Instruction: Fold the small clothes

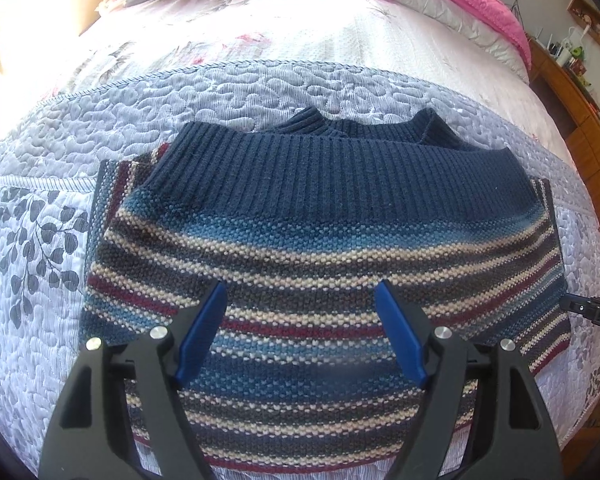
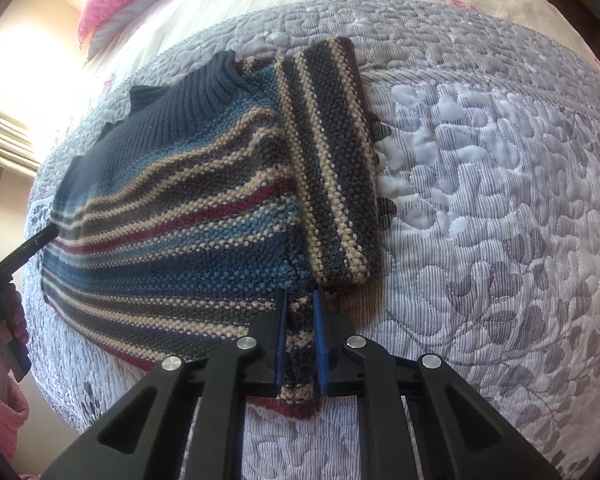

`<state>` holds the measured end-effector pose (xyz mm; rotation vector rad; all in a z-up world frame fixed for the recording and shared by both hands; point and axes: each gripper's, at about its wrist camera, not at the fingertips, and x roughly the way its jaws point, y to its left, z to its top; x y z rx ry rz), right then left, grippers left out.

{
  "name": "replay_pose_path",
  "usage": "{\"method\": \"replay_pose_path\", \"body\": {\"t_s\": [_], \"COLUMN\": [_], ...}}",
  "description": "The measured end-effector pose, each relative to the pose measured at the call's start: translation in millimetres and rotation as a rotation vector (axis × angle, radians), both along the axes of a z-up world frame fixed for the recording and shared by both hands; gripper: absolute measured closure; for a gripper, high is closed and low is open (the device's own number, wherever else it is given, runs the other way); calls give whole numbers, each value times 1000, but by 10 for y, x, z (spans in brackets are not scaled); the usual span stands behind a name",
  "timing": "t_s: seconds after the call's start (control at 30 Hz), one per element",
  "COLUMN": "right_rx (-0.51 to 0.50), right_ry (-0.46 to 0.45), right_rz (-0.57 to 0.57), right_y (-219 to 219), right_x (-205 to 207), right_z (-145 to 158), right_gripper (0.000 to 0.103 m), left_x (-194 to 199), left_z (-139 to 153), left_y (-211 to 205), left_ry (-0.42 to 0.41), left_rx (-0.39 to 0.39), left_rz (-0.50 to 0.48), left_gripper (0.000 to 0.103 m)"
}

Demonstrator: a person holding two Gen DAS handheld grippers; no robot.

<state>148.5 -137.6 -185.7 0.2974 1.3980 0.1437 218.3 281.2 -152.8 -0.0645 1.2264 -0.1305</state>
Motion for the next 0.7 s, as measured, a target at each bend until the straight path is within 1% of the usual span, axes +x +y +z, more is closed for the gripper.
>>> {"method": "replay_pose_path", "body": {"t_s": [0.13, 0.2, 0.3, 0.37, 0.4, 0.43, 0.47, 0.5, 0.53, 0.6, 0.7], "right_rx": [-13, -18, -19, -9, -3, 3, 1, -8, -18, -6, 30], "right_ry": [14, 18, 26, 28, 26, 24, 14, -9, -32, -62, -57], "right_rz": [1, 4, 0, -4, -12, -21, -32, -40, -48, -59, -81], "right_y": [81, 100, 127, 127, 116, 114, 95, 81, 66, 10, -110], "right_x": [74, 82, 105, 113, 105, 109, 95, 80, 69, 72, 153], "right_z": [-130, -161, -187, -163, -129, -95, -39, 37, 105, 204, 194], "right_gripper": [91, 91, 91, 88, 82, 68, 58, 37, 23, 19, 15], "left_x": [10, 7, 6, 9, 14, 9, 6, 9, 12, 27, 45], "left_z": [-179, -233, -252, -230, -209, -185, -157, -127, -99, -50, -1], "left_y": [38, 61, 75, 62, 56, 44, 29, 14, 0, -32, -111], "left_ry": [50, 62, 64, 62, 60, 55, 49, 42, 37, 29, 20], "left_rx": [17, 20, 15, 18, 17, 16, 16, 16, 14, 5, -5], "left_rz": [8, 14, 24, 23, 18, 14, 9, 5, 2, -3, -13], "left_gripper": [27, 27, 27, 27, 27, 27, 27, 27, 27, 26, 25]}}
